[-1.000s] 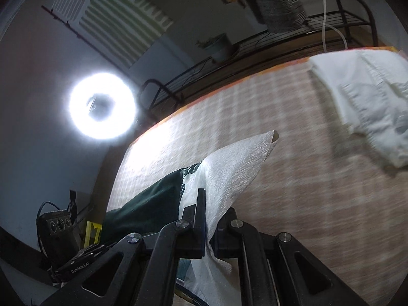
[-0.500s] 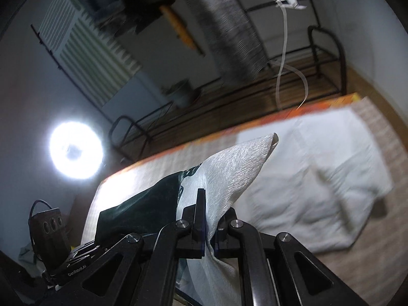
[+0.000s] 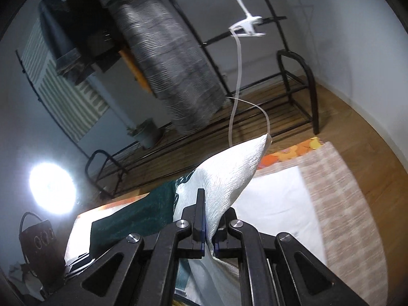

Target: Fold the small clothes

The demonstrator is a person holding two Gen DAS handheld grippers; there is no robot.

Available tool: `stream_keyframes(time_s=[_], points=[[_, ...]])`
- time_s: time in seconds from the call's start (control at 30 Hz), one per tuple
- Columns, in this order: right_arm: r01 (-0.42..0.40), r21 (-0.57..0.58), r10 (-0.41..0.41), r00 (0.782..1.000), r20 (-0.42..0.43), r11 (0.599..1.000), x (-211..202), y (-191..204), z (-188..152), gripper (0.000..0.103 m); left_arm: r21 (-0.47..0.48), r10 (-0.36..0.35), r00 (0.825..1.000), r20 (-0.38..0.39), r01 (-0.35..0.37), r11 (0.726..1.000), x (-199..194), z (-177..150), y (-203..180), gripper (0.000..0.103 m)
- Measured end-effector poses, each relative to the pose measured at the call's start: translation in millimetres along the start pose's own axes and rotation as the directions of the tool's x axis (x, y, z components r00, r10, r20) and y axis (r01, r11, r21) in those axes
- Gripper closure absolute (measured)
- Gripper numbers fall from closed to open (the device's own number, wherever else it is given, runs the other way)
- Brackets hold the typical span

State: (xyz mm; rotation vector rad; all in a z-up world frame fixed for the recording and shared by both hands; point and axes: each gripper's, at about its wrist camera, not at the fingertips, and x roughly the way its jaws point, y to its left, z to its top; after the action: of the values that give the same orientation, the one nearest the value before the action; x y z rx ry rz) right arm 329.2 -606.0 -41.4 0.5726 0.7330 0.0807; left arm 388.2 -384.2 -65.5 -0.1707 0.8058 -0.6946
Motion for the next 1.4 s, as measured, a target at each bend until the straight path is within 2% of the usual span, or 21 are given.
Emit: stream_keyframes(time_s=[0.2,0.37,0.43,0.47,0.5,0.53,0.57,0.6,0.7,0.87,1.07,1.4], points=[[0.028,0.012,-0.027,0.999,-0.024,1.0,21,-30,2,0.101,0.007,0.007,0.998,-0.059,-0.006,1.0,28,-12,-3,0.1],[0.096,-0.039,-0.098,0.993,-0.059,0.995,32,-37,2,0.101,0.0,0.004,0.995,-0.102,-0.004,1.0,32,-20,-3,0.1],[0.128,-0.058,-0.132,0.989,-0.068,0.99,33,-37,2,0.098,0.001,0.011,0.994,-0.113,-0.011,1.0,31,-22,-3,0.1],[0.145,-0.066,-0.149,0.986,-0.069,0.987,33,-36,2,0.094,0.005,0.019,0.993,-0.119,-0.019,1.0,31,-24,-4,0.096],[0.17,-0.072,-0.175,0.982,-0.067,0.983,31,-36,2,0.086,0.011,0.028,0.991,-0.128,-0.027,1.0,29,-26,-4,0.085],[0.188,-0.074,-0.193,0.979,-0.062,0.979,29,-36,3,0.079,0.013,0.03,0.991,-0.131,-0.029,1.0,27,-27,-5,0.078],[0.205,-0.073,-0.209,0.976,-0.055,0.976,26,-36,3,0.066,0.016,0.032,0.991,-0.129,-0.03,0.999,25,-27,-5,0.065],[0.229,-0.07,-0.232,0.972,-0.046,0.971,22,-36,3,0.064,0.023,0.037,0.992,-0.12,-0.034,0.999,19,-28,-6,0.057],[0.236,-0.067,-0.239,0.97,-0.039,0.969,10,-32,2,0.064,0.048,0.058,0.992,-0.114,-0.053,0.997,6,-31,-10,0.046],[0.263,-0.071,-0.265,0.964,-0.02,0.962,-12,-19,-3,0.064,0.062,0.067,0.993,-0.101,-0.061,0.996,-19,-32,-14,0.045],[0.277,-0.112,-0.277,0.961,0.011,0.954,-47,17,-7,0.064,0.071,0.072,0.995,-0.062,-0.068,0.995,-63,-31,-22,0.045],[0.299,-0.162,-0.285,0.953,0.103,0.94,-131,94,-37,0.062,0.11,0.097,0.995,0.02,-0.099,0.989,-163,-40,-29,0.045]])
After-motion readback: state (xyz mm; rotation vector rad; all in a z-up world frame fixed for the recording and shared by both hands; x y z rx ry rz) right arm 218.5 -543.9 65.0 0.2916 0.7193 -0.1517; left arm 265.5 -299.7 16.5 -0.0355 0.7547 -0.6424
